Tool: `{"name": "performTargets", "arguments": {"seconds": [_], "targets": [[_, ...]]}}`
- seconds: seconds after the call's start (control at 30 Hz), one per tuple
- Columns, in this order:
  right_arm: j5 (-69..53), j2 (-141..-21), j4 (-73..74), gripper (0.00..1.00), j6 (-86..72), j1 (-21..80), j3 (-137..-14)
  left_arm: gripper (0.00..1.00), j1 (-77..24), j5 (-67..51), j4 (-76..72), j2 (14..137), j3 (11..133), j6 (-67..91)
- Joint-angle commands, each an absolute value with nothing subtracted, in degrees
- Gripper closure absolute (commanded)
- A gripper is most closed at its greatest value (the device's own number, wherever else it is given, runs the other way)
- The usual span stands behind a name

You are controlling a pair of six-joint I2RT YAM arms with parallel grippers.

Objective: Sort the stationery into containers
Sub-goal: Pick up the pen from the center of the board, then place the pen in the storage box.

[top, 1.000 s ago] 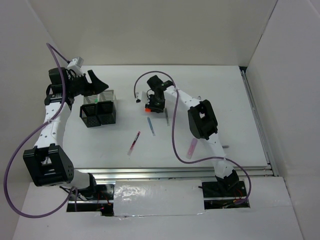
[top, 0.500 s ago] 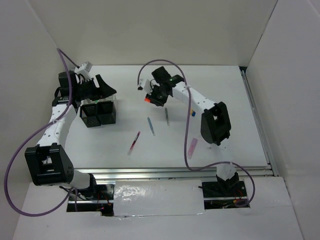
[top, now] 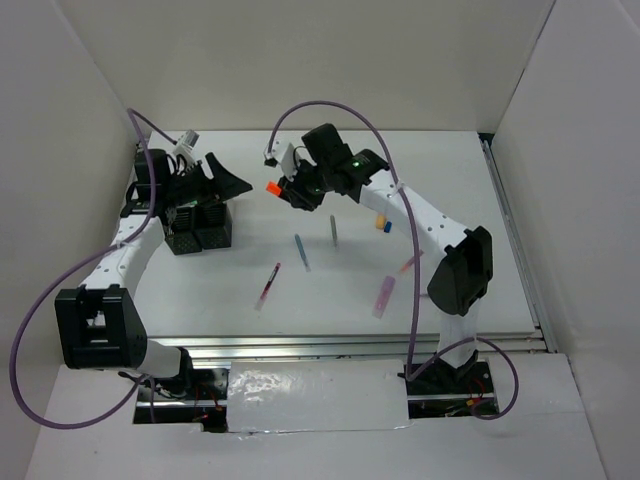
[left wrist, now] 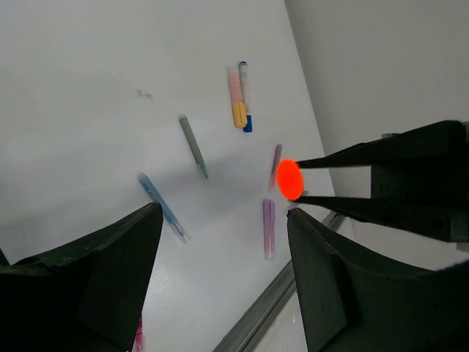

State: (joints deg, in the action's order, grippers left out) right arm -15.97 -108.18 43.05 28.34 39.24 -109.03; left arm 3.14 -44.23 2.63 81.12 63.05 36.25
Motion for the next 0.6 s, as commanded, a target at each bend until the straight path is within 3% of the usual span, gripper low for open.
{"name": "performTargets", "arguments": {"seconds": [0.0,0.33,0.57], "targets": [[-17.49,-105.91,42.45,1.00,26.28,41.22,-108.46,0.19,2.82,-51.23,-7.64,80.07,61.70,43.15],[-16.96,-105.91,42.89,1.00,26.45,44.38,-109.69,0.19,0.44,-52.74,-6.42,81.39,61.79,42.45],[-15.73,-106.52,42.63,1.00,26.89,46.05,-110.83,0.28,-2.72,-52.82,-5.80,81.48,61.26,41.66]]}}
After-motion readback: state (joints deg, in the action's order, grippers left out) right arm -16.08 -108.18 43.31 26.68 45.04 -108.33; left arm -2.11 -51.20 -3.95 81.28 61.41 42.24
